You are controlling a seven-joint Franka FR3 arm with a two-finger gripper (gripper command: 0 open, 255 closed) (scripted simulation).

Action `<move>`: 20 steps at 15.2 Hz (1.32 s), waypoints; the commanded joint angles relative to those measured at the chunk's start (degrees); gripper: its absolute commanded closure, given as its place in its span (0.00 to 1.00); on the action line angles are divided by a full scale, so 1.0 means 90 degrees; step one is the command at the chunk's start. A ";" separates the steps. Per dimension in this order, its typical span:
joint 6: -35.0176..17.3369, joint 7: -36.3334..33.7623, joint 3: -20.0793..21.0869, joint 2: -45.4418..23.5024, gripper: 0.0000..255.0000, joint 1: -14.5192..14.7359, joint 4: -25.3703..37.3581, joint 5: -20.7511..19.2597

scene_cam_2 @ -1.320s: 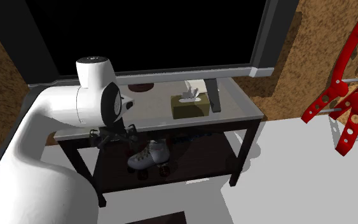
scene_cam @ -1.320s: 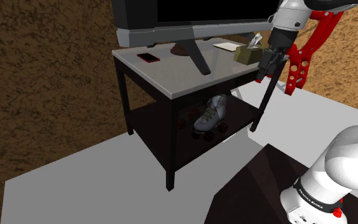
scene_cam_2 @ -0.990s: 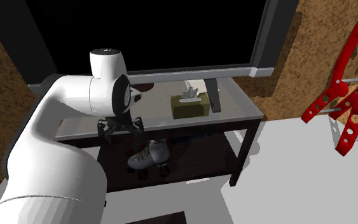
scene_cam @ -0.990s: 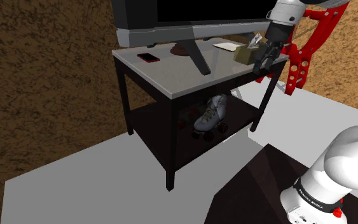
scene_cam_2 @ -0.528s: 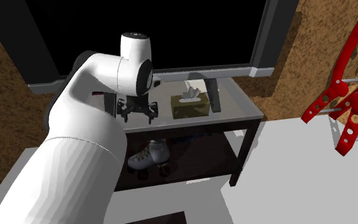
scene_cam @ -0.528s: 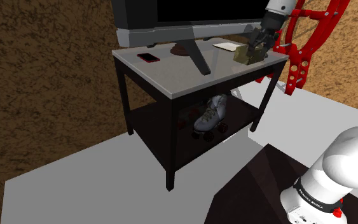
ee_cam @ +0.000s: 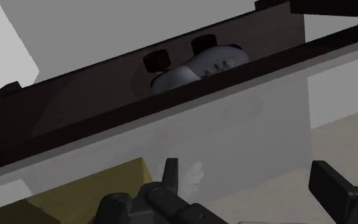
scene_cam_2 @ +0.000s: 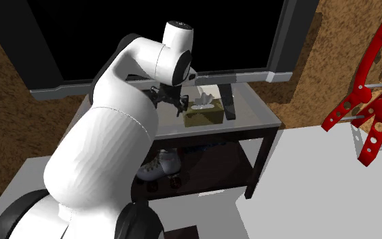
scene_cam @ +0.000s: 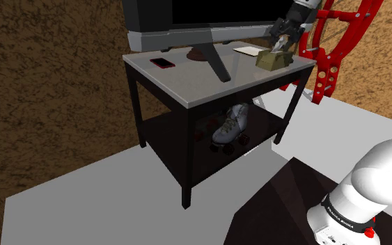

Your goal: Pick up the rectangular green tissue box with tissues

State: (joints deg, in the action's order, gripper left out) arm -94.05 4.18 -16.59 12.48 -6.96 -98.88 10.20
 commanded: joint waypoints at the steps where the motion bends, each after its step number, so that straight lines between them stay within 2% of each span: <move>1: 0.0024 0.0027 -0.0208 -0.0441 0.00 -0.0085 0.0490 0.0250; 6: 0.0323 0.0085 -0.0706 -0.1514 0.00 -0.0437 0.1823 0.0998; 11: 0.0804 0.0058 -0.1078 -0.2671 0.00 -0.1047 0.3324 0.1913; 18: 0.0074 0.0228 -0.1026 -0.2328 0.00 -0.0877 0.2273 0.1733; 20: 0.0017 0.0242 -0.1023 -0.2306 0.00 -0.0866 0.2195 0.1723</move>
State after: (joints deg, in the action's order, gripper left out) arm -93.48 6.21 -25.81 -8.30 -14.79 -78.68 25.71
